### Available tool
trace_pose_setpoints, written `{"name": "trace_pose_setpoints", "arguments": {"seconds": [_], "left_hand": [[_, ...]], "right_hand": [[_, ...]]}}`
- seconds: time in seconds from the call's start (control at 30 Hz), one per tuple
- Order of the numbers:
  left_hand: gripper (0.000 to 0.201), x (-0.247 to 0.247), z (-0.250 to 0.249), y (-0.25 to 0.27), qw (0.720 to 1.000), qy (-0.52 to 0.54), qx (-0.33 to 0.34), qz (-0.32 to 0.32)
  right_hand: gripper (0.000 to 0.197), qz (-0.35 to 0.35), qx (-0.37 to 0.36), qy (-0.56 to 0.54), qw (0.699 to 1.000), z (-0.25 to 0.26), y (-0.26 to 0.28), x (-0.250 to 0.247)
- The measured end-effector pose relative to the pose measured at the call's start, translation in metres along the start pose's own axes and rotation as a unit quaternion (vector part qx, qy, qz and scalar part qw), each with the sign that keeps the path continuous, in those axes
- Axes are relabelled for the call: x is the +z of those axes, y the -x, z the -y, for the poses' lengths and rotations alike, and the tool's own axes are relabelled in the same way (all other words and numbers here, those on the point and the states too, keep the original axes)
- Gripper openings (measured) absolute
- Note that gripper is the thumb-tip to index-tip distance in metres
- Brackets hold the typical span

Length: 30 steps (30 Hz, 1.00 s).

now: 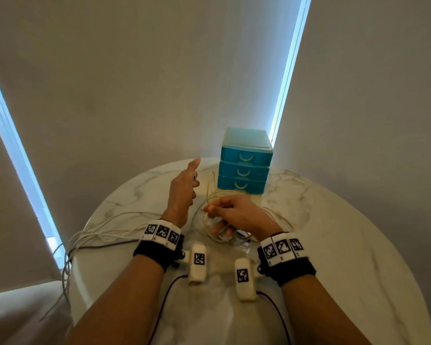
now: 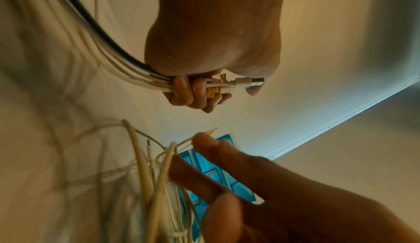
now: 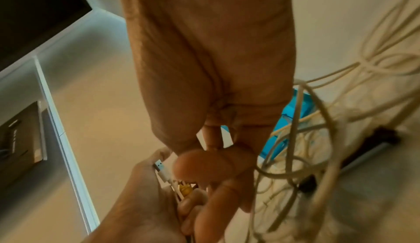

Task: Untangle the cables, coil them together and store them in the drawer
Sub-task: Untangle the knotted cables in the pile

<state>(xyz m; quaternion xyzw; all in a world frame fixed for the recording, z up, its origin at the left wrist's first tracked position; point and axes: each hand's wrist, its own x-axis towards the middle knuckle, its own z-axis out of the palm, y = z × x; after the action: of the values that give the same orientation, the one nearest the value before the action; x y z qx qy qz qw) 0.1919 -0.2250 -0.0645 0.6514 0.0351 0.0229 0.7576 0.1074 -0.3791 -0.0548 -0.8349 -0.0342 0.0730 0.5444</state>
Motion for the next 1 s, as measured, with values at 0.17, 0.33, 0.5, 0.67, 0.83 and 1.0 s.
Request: {"name": "trace_pose_setpoints", "arguments": {"seconds": [0.17, 0.33, 0.5, 0.67, 0.83, 1.0], "left_hand": [[0.065, -0.004, -0.002, 0.002, 0.999, 0.021, 0.026, 0.002], [0.064, -0.008, -0.002, 0.003, 0.999, 0.0, 0.027, 0.032], [0.036, -0.007, -0.005, 0.007, 0.995, 0.082, 0.028, 0.059], [0.034, -0.01, -0.003, 0.007, 0.989, 0.128, 0.022, 0.073], [0.043, -0.009, -0.005, 0.015, 0.994, 0.089, 0.009, 0.062], [0.072, -0.008, -0.008, 0.016, 0.989, 0.099, -0.018, 0.104]], "right_hand": [[0.024, 0.075, 0.018, 0.081, 0.994, -0.001, -0.004, 0.007], [0.027, 0.044, -0.019, -0.104, 0.993, -0.008, 0.007, 0.001], [0.017, -0.095, -0.084, -0.255, 0.959, -0.017, 0.012, -0.009], [0.023, -0.113, -0.131, -0.337, 0.925, -0.019, 0.008, 0.007], [0.041, -0.065, -0.158, -0.257, 0.951, -0.016, 0.011, 0.013], [0.046, -0.042, -0.144, -0.234, 0.961, -0.016, 0.012, 0.016]]}}
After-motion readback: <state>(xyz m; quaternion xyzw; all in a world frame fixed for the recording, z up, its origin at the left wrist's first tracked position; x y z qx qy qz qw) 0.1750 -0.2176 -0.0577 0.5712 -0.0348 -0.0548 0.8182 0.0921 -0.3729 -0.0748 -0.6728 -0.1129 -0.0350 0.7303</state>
